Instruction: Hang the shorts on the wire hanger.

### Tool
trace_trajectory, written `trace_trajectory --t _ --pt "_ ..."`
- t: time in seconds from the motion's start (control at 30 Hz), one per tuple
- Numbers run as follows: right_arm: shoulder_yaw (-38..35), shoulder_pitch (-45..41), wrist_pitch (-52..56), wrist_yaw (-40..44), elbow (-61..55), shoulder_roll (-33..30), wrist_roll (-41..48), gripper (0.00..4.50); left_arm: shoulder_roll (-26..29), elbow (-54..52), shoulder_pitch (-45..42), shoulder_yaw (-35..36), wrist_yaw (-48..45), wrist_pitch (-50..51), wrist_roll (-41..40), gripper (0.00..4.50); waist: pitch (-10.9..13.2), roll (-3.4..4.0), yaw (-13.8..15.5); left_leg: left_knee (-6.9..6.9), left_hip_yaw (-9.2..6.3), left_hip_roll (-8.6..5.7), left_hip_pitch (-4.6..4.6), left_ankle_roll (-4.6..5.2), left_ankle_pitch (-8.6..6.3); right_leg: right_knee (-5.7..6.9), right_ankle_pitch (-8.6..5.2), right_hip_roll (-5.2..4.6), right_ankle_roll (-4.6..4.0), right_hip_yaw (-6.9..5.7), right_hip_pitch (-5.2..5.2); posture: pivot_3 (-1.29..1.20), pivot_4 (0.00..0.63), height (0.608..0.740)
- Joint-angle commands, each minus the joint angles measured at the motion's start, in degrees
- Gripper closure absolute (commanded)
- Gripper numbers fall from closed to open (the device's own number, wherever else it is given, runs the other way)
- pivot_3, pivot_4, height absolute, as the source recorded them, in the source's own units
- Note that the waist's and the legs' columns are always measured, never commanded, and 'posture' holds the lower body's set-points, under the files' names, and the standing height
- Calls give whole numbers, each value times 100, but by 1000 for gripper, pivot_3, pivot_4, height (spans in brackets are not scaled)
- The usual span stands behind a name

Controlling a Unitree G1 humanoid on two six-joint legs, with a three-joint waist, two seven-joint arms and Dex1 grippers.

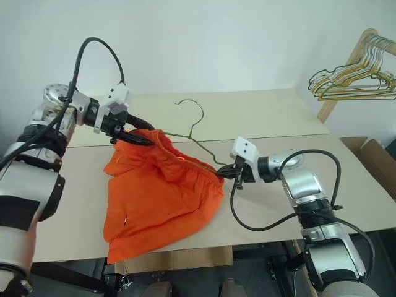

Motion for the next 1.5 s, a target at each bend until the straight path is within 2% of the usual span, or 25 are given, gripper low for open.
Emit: trace_trajectory --t 0.03,0.23,0.33,0.5,0.73,0.87,0.97,1.17,1.23,1.5 --pt "16 -5 -129 -27 -280 -91 -29 4500 17 41 -175 -67 -18 -125 48 2229 0 0 -14 0 0 0 0 0 0 0 0 0 0 0 0 14 0 740" --pt "34 15 -326 -113 -308 -66 -46 4500 -45 127 -194 -76 -18 -13 45 2229 0 0 -27 1 0 0 1 0 0 1 0 0 0 0 0 12 0 740" --pt "28 -7 -374 -168 -292 -40 -43 4500 -30 62 -166 -147 -18 58 -87 2761 0 0 -27 1 0 0 0 0 0 1 0 0 0 0 0 13 0 740" --pt "31 -17 -514 -228 -269 -28 -52 4500 42 0 -139 -331 -18 51 -199 4363 0 0 -26 3 -1 0 1 0 0 2 0 0 0 0 1 17 0 740" --pt "70 16 -754 -367 -189 18 -164 4500 117 -33 -142 -457 -18 -2 -340 4435 0 0 -25 4 -1 0 1 0 0 3 0 0 0 0 1 21 0 740" --pt "63 107 -1502 -656 -75 90 -392 4500 106 25 -178 -322 -18 -96 -289 4435 0 -1 -21 5 -1 0 1 0 0 2 0 0 0 0 2 23 0 740" --pt "90 113 -1504 -548 -106 10 -405 3755 201 -85 -183 -421 -18 -95 -404 4500 0 -1 -29 9 -1 0 0 0 0 3 0 0 0 0 2 23 0 740" --pt "-225 138 -1584 -755 117 -125 -331 1741 462 -340 -212 -664 -18 -62 -686 4500 0 0 -39 20 -1 2 0 2 -1 5 0 1 0 0 4 20 0 740" --pt "-341 198 -1581 -708 126 -228 -234 1741 518 -393 -226 -726 -18 -30 -781 4500 0 0 -33 28 -1 3 -2 5 -3 7 0 1 0 1 6 21 0 740" --pt "-1479 801 -327 -576 -20 -683 893 1741 825 -762 -213 -1038 -18 -27 -1225 4500 0 0 10 49 -3 2 -16 13 -8 4 0 -1 5 -1 8 15 0 740"
